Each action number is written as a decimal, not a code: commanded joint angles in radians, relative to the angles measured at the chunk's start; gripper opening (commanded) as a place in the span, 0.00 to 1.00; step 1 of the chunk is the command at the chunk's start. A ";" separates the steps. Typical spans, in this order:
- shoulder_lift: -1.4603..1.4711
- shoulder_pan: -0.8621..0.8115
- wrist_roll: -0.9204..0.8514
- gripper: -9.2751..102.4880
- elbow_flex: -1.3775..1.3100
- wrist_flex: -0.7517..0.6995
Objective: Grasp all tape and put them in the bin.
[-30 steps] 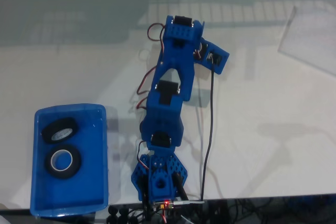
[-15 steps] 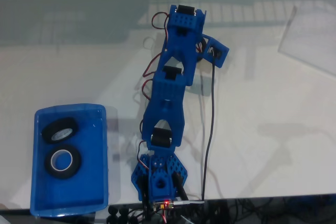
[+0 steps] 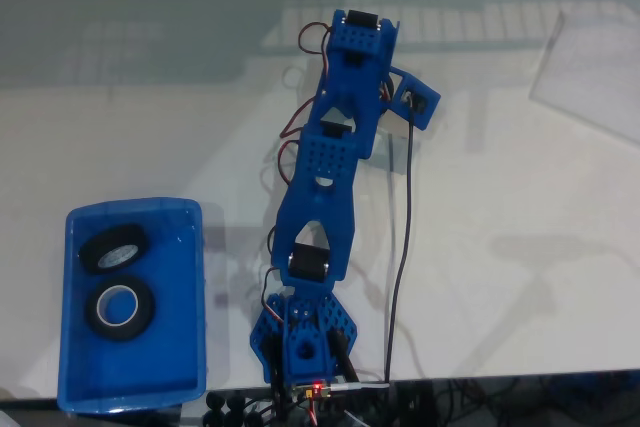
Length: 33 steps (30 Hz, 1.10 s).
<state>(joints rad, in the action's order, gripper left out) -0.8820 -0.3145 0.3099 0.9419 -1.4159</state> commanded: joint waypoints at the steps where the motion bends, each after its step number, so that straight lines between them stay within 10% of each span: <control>1: -0.003 0.000 0.000 0.08 -0.037 -0.009; 16: -0.373 0.052 0.043 0.08 0.014 0.000; 33: -1.200 0.753 -0.052 0.08 0.509 -0.011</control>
<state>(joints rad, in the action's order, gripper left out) -1.9528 0.3114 0.2792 1.4143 -1.4251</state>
